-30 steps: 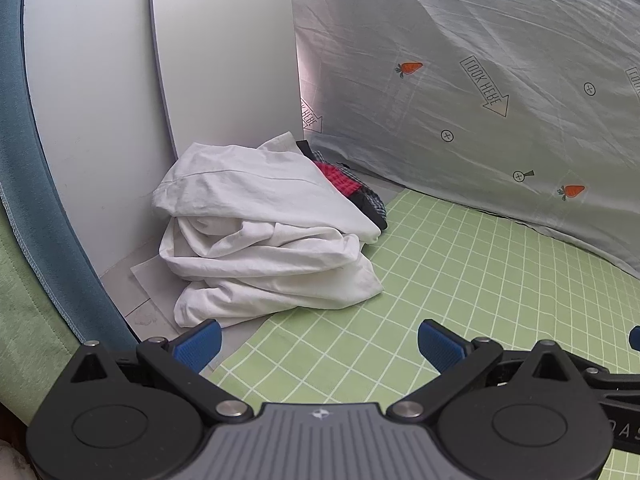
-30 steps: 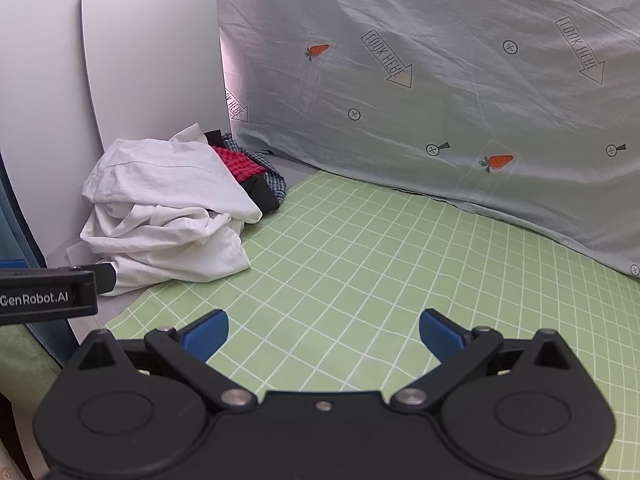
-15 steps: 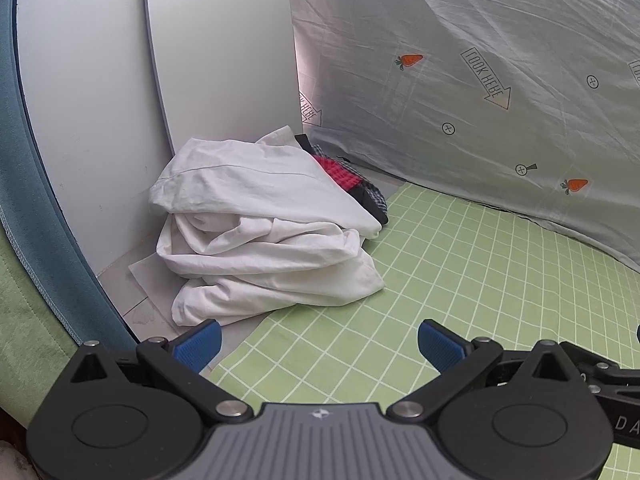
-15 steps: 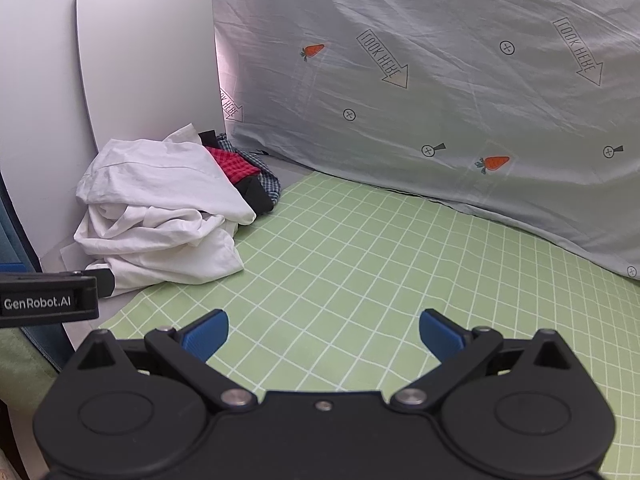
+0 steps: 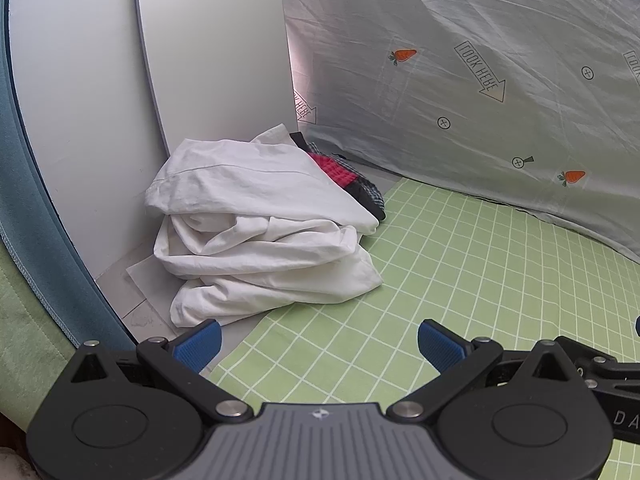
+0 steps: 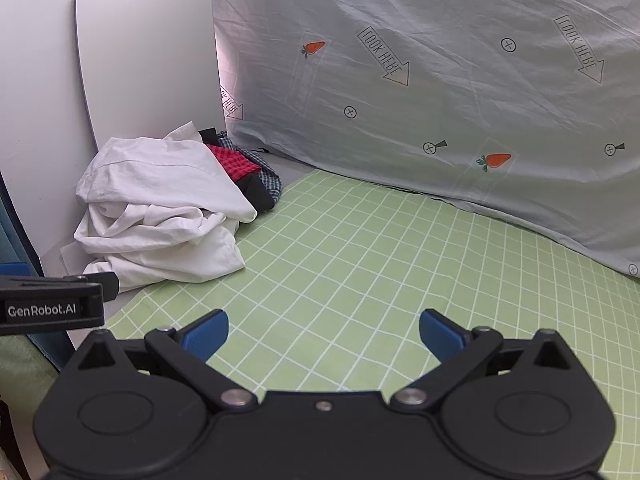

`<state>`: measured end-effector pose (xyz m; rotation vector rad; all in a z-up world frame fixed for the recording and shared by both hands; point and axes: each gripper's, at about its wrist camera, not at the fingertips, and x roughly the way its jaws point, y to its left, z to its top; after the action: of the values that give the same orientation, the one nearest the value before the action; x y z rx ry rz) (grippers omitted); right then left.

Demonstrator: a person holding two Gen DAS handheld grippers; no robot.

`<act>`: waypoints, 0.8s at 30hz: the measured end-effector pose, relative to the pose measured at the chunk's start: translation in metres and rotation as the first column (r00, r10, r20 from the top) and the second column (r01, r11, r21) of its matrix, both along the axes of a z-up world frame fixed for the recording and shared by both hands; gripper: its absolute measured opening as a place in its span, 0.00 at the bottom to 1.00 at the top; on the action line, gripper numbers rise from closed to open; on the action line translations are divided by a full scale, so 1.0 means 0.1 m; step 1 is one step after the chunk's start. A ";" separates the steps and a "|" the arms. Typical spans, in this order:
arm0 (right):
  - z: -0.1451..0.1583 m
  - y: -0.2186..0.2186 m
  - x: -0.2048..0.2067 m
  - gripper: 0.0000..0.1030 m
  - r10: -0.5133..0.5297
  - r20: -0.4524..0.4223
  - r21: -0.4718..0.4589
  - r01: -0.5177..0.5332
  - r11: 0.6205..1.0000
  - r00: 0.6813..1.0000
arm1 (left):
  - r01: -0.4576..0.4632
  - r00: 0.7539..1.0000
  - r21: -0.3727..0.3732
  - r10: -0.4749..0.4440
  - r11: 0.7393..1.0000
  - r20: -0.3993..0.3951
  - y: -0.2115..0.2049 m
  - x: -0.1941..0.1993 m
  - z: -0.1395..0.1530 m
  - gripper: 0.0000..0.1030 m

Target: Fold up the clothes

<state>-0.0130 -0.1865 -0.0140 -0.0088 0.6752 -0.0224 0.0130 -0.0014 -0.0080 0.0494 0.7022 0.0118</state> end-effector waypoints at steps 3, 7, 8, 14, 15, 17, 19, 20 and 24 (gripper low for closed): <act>0.00 0.01 0.00 1.00 -0.001 0.000 0.000 0.001 1.000 1.000 | 0.000 1.000 0.001 0.000 1.000 0.000 0.00 -0.01 -0.01 1.00; 0.00 0.01 0.00 1.00 -0.002 0.000 -0.001 0.002 1.000 1.000 | 0.002 1.000 0.002 -0.002 1.000 0.001 0.01 -0.02 -0.01 1.00; 0.00 0.01 0.00 1.00 -0.002 0.000 -0.001 0.002 1.000 1.000 | 0.002 1.000 0.002 -0.002 1.000 0.001 0.01 -0.02 0.00 1.00; -0.01 0.00 -0.01 1.00 -0.003 0.002 -0.001 0.003 1.000 1.000 | 0.004 1.000 0.006 -0.004 1.000 0.001 0.01 -0.02 -0.01 1.00; -0.01 0.00 -0.01 1.00 -0.004 0.003 0.000 0.004 1.000 1.000 | 0.005 1.000 0.007 -0.005 1.000 0.001 0.00 -0.02 -0.01 1.00; -0.01 -0.01 -0.01 1.00 -0.006 0.003 0.001 0.006 1.000 1.000 | 0.006 1.000 0.010 -0.006 1.000 0.001 0.00 -0.02 -0.01 1.00; -0.01 -0.02 -0.01 1.00 -0.008 0.003 0.002 0.008 1.000 1.000 | 0.007 1.000 0.012 -0.007 1.000 0.001 -0.01 -0.01 -0.01 1.00; -0.01 -0.02 0.00 1.00 -0.009 0.004 0.002 0.009 1.000 1.000 | 0.008 1.000 0.013 -0.008 1.000 0.000 -0.02 0.00 -0.01 1.00; -0.01 -0.01 0.00 1.00 -0.012 0.005 0.003 0.012 1.000 1.000 | 0.009 1.000 0.016 -0.009 1.000 0.000 -0.03 0.01 -0.02 1.00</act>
<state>-0.0126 -0.1880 -0.0154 -0.0015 0.6698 -0.0331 0.0140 -0.0048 -0.0098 0.0677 0.7015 0.0090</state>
